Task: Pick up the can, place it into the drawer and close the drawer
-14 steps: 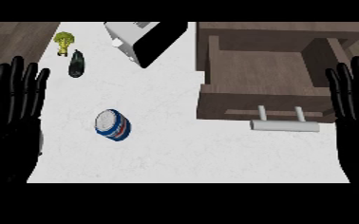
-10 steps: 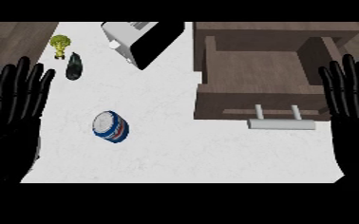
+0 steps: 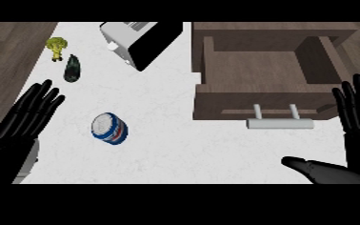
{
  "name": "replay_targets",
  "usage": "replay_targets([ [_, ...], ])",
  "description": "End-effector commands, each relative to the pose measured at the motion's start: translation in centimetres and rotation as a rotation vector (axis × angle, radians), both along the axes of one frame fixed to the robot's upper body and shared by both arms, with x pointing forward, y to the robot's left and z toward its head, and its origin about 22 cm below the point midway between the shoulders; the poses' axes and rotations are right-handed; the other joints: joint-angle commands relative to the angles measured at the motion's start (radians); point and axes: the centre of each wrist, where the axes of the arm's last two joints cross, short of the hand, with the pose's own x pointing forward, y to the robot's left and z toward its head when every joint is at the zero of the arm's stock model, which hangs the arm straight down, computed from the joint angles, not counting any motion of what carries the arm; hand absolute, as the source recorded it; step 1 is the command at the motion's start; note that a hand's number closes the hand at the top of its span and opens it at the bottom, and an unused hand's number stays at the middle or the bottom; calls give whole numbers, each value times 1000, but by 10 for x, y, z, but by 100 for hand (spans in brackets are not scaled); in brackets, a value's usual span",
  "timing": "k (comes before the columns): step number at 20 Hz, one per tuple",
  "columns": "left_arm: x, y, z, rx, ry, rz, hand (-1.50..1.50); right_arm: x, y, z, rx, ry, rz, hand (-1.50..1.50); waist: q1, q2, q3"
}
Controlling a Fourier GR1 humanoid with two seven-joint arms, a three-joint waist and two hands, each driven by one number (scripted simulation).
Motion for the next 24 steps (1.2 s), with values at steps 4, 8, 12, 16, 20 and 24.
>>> replay_targets([
  [4,-23,29,23,11,61,-12,-150,-37,-23,2,-2,43,-52,-150,0,-2,0],
  [8,-29,37,45,17,70,-12,-150,-26,-49,1,19,44,-39,-150,2,-1,0],
  [12,-49,35,42,3,74,-17,-150,-52,-45,-23,15,46,-16,-150,1,-2,0],
  [16,-35,31,46,-95,110,8,-150,-56,-65,-11,16,36,-29,-150,-4,0,0],
  [20,-38,43,27,-185,176,18,-150,-59,-66,-2,14,36,-37,-150,0,-1,0],
  [24,-24,43,16,-220,214,13,-150,-82,-78,-4,9,22,-16,-150,-7,-1,0],
])
